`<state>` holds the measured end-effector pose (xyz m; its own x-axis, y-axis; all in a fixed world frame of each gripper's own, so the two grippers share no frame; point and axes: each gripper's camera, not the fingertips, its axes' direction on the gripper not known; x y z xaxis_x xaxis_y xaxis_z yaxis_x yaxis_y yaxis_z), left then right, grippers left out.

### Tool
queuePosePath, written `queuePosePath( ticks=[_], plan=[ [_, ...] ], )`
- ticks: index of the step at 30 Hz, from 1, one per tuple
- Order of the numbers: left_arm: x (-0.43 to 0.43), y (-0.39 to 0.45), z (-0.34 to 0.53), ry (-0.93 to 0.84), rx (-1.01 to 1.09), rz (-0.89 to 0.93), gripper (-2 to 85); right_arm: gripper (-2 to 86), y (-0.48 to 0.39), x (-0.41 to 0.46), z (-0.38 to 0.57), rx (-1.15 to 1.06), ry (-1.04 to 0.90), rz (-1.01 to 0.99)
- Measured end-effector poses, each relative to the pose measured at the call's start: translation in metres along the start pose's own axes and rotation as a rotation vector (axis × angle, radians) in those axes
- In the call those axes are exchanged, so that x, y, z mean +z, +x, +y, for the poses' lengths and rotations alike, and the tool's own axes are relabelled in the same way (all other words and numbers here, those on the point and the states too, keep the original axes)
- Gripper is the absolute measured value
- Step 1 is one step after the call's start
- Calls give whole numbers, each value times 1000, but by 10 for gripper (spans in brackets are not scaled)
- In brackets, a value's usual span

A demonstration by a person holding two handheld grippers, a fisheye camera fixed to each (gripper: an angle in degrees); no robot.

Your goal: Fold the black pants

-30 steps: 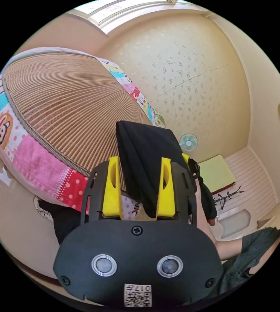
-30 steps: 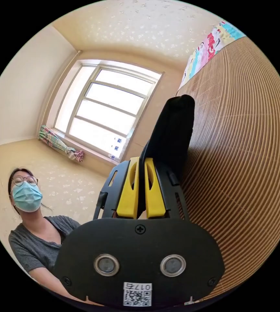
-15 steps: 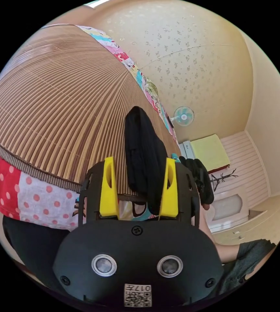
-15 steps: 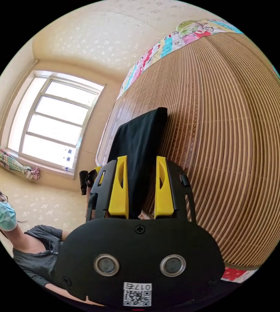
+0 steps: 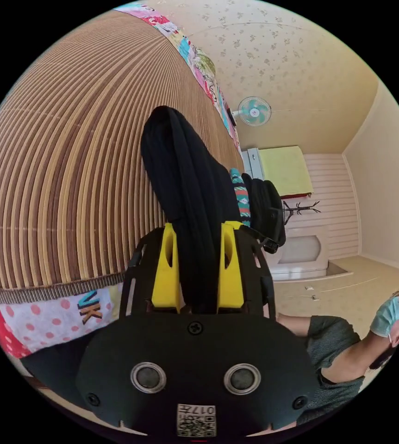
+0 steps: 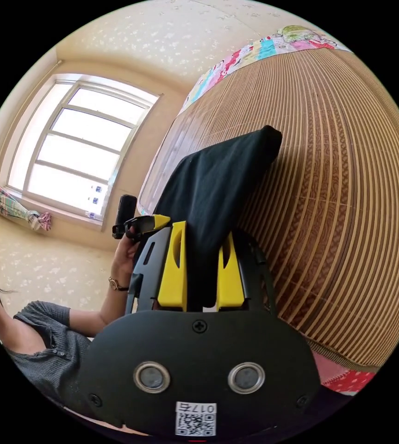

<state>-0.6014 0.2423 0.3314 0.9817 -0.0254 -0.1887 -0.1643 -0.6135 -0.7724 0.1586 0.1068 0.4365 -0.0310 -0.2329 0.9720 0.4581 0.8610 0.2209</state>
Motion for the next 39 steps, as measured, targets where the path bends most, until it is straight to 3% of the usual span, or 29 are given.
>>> queuePosePath(
  ticks=[5,9,12,19,22,26,28,31,34,37,39],
  plan=[
    [50,-7,101,-27,-27,186,115,77,-15,-57,71,-36,9,-29],
    [98,20,129,-77,1,286,110,76,-34,-137,123,-65,107,0],
    [142,77,124,-143,111,291,108,76,-58,-213,151,-98,215,74],
    [288,306,51,-249,578,313,114,80,-109,-433,171,-86,509,301],
    [382,351,16,-249,588,207,135,93,-89,-513,156,53,557,443],
    [507,300,20,-348,463,8,150,127,8,-551,131,404,372,624],
    [514,272,49,-267,532,41,125,143,45,-541,134,449,297,683],
    [493,221,89,-234,547,131,120,152,39,-552,191,341,537,519],
    [456,170,140,-206,664,-25,131,140,8,-542,291,255,806,473],
    [440,99,196,-309,746,-251,135,107,3,-526,412,375,1122,529],
    [426,52,222,-397,718,-276,136,86,20,-519,493,546,1330,547]
  ],
)
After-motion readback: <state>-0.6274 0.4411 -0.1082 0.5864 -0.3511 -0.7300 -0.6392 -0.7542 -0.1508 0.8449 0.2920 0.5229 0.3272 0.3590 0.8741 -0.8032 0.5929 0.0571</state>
